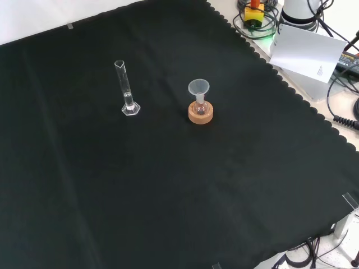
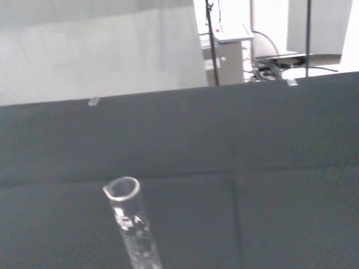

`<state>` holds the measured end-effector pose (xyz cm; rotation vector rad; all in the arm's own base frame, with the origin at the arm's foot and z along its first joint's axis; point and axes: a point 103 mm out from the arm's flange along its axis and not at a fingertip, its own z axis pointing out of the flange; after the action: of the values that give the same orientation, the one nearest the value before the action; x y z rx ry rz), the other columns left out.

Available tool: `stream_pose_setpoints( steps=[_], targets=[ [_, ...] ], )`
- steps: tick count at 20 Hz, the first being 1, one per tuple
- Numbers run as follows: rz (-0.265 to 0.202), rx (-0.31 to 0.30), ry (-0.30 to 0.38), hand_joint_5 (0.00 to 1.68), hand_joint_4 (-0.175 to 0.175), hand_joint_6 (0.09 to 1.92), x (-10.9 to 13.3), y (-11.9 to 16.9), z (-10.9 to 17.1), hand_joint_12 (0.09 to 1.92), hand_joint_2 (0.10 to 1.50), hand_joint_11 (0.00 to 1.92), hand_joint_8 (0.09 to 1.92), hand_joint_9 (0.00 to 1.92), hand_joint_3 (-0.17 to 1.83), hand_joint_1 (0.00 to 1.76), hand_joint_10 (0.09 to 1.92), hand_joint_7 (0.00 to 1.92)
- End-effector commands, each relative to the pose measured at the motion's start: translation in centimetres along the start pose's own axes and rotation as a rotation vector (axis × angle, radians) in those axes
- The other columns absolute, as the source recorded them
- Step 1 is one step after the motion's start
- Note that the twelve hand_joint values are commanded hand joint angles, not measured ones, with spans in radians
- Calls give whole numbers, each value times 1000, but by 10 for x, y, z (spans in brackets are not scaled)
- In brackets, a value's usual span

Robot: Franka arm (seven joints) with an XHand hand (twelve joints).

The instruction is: Pick up the graduated cylinder.

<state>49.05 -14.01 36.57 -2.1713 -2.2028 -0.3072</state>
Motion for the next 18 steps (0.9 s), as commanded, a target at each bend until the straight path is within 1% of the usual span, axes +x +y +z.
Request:
stream_pose_setpoints(
  steps=[1, 4, 5, 9, 11, 14, 18],
  targets=[
    [-47, 143, 200, 255, -37, 87, 4, 11, 175, 1380, 1032, 140, 658, 378, 288, 467, 677, 128],
    [-70, 123, 242, 284, -37, 87, 4, 9, 181, 1383, 991, 160, 680, 411, 280, 552, 678, 186],
    [-76, 118, 267, 294, -37, 87, 3, 9, 183, 1376, 968, 172, 682, 428, 286, 589, 668, 206],
    [-108, 114, 333, 323, -34, 87, 2, 9, 195, 1368, 889, 194, 676, 475, 341, 679, 629, 251],
    [-122, 104, 354, 335, -33, 87, 1, 10, 201, 1364, 855, 204, 669, 481, 382, 698, 619, 249],
    [-129, 73, 381, 341, -33, 87, -3, 12, 204, 1362, 823, 211, 662, 476, 418, 715, 621, 231],
    [-151, 63, 418, 310, -31, 87, -5, 14, 208, 1359, 794, 203, 646, 432, 451, 746, 617, 177]
  ],
)
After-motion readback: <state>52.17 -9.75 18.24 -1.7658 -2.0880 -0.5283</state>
